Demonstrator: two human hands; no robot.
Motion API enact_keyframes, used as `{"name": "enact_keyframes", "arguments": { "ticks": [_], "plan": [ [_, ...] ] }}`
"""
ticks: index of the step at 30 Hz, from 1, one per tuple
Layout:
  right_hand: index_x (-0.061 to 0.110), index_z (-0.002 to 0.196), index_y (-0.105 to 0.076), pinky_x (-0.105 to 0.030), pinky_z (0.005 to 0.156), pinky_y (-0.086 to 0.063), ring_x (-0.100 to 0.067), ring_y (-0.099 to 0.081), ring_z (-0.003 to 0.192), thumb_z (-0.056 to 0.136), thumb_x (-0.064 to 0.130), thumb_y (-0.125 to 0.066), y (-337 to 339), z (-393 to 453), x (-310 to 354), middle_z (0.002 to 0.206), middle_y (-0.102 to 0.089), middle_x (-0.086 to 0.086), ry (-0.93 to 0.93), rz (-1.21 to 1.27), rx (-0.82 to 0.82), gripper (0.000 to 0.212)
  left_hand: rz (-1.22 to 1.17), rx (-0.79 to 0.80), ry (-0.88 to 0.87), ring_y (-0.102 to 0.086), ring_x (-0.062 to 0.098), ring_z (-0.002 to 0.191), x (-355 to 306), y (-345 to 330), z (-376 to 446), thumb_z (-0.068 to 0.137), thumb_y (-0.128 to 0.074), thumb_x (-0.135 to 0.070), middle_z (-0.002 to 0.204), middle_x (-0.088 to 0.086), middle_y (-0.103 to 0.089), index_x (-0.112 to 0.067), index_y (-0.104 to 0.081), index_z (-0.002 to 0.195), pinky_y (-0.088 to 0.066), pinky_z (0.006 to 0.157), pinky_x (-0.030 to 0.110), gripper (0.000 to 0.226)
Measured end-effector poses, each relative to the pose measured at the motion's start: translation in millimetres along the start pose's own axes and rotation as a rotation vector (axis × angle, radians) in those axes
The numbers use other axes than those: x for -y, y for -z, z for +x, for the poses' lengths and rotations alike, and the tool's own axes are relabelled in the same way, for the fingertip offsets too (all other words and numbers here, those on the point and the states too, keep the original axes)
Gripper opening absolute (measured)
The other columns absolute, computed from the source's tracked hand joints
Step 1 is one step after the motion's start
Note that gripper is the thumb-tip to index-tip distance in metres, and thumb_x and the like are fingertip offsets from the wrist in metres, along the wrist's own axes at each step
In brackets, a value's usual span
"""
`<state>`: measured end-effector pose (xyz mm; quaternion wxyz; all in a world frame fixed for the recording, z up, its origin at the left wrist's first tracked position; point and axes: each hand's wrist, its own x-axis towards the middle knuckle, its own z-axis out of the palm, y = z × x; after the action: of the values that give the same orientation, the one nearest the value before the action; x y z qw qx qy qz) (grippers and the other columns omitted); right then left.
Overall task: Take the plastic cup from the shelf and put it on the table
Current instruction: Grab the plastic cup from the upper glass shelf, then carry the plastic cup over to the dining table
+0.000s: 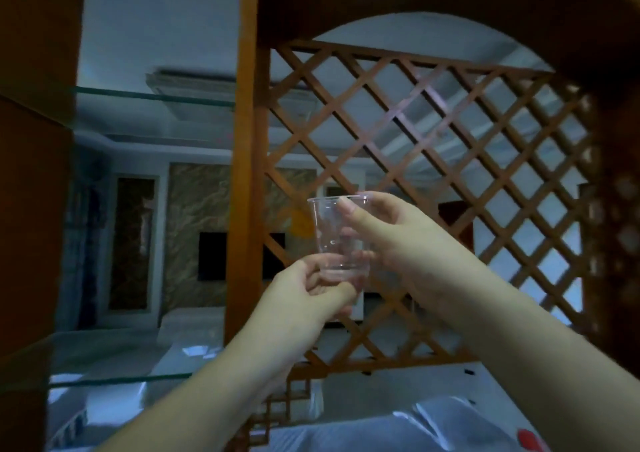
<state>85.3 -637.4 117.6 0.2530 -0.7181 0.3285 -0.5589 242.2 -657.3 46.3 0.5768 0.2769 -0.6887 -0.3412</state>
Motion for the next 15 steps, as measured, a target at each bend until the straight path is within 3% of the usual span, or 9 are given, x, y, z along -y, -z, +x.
{"name": "enact_keyframes", "arguments": {
  "ticks": [8,12,15],
  "plan": [
    [0.031,0.123,-0.058,-0.04,0.091,-0.054,-0.007,-0.068,0.099,0.052,0.08,-0.069,141.4,-68.7,-37.7,0.112,-0.069,0.01,-0.124,-0.07,-0.194,0.087,-0.117,0.163,0.075,-0.073,0.014,0.092,32.1,-168.9,8.2,0.081,-0.075,-0.01,0.095,-0.003,-0.079,-0.022,-0.065,0.109,-0.058,0.083,0.034,0.033],
    [0.028,0.123,-0.058,-0.04,0.086,-0.057,-0.012,-0.069,0.099,0.052,0.076,-0.072,203.6,-103.9,-48.7,0.114,-0.069,0.003,-0.191,-0.1,-0.261,0.087,-0.164,0.276,0.081,-0.072,0.011,0.092,40.6,-241.3,6.8,0.08,-0.079,-0.02,0.099,-0.006,-0.078,-0.027,-0.064,0.112,-0.057,0.072,0.021,0.037],
    [0.029,0.121,-0.059,-0.033,0.078,-0.057,-0.008,-0.07,0.095,0.056,0.073,-0.074,244.8,-128.7,-54.1,0.11,-0.07,0.006,-0.206,-0.128,-0.334,0.08,-0.189,0.347,0.105,-0.071,0.012,0.097,42.4,-286.9,3.1,0.071,-0.081,-0.036,0.102,-0.006,-0.077,-0.031,-0.065,0.113,-0.055,0.079,0.029,0.046]
  ]
}}
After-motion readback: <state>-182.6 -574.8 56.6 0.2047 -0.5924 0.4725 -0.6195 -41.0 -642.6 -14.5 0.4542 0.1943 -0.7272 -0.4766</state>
